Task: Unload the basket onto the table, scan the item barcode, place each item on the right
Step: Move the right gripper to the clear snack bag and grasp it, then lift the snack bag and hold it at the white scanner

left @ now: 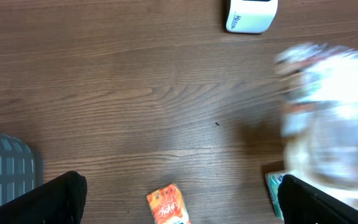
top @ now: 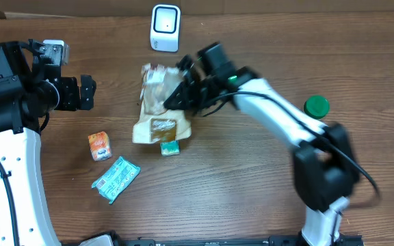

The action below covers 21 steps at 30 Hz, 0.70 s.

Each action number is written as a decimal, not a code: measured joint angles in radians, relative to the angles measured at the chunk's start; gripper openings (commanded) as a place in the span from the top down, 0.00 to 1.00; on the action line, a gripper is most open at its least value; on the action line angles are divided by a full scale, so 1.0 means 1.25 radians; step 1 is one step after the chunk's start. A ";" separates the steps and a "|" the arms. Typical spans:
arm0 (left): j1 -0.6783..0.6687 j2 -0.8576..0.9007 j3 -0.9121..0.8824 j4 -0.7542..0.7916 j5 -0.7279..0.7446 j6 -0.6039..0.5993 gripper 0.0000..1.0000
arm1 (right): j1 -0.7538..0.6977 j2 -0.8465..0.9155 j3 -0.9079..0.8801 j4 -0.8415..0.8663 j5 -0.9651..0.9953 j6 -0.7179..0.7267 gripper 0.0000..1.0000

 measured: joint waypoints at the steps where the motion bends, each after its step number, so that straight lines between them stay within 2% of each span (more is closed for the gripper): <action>1: 0.000 0.000 0.000 0.000 0.000 0.000 0.00 | -0.013 -0.032 0.000 -0.020 -0.007 -0.027 0.96; 5: 0.000 0.000 0.000 0.000 0.000 0.000 0.00 | -0.053 -0.169 0.002 -0.130 -0.023 -0.154 0.96; 9: 0.000 0.000 0.000 0.000 0.000 0.000 0.00 | -0.053 -0.228 0.002 -0.194 -0.002 -0.230 0.96; 18: 0.000 0.000 0.000 0.000 0.000 0.000 0.00 | -0.053 -0.335 0.002 -0.212 0.078 -0.299 0.96; 21: 0.000 0.000 0.000 0.000 0.000 0.000 0.00 | -0.052 -0.337 0.002 -0.210 0.116 -0.262 0.96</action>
